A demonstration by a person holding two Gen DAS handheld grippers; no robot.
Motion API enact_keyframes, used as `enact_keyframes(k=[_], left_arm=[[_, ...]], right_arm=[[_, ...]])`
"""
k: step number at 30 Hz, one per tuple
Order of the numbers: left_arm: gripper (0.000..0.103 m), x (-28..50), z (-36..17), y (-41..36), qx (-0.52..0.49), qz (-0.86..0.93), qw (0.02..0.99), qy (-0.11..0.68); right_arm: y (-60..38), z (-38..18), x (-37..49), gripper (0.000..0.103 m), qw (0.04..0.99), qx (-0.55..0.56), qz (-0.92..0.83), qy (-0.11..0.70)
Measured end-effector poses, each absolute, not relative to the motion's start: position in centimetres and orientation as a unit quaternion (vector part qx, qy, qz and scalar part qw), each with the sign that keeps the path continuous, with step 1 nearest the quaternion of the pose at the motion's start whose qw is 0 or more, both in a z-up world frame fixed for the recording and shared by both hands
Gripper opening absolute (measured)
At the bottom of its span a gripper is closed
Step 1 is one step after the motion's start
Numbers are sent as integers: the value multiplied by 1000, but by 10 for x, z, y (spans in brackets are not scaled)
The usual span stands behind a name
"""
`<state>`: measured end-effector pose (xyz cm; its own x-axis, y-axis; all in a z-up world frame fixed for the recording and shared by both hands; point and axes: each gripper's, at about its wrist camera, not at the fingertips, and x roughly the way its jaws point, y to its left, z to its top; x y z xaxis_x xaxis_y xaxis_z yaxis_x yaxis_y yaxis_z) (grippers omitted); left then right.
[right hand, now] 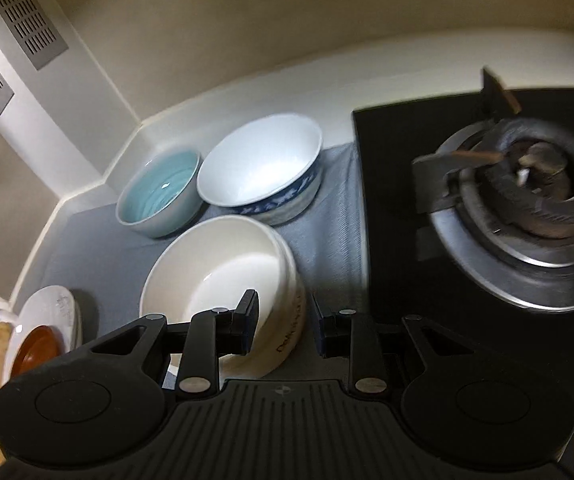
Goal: Organize plates and bowls
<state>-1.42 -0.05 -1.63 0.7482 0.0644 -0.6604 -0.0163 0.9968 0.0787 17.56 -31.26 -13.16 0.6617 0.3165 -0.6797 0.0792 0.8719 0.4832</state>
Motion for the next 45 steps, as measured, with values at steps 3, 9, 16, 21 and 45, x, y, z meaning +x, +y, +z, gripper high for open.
enact_keyframes(k=[3, 9, 16, 21, 45], left_arm=[[43, -22, -14, -3, 35, 35, 933, 357], [43, -29, -9, -11, 44, 43, 932, 358], [43, -30, -11, -19, 41, 43, 930, 363], [42, -8, -25, -3, 16, 76, 922, 379], [36, 149, -100, 42, -51, 124, 880, 456]], right_arm=[[-311, -139, 180, 28, 870, 250, 78, 418], [-307, -139, 168, 23, 868, 253, 82, 419], [-294, -135, 138, 22, 865, 237, 115, 428], [-286, -134, 111, 22, 860, 220, 139, 438], [-296, -128, 69, 27, 843, 205, 193, 459]])
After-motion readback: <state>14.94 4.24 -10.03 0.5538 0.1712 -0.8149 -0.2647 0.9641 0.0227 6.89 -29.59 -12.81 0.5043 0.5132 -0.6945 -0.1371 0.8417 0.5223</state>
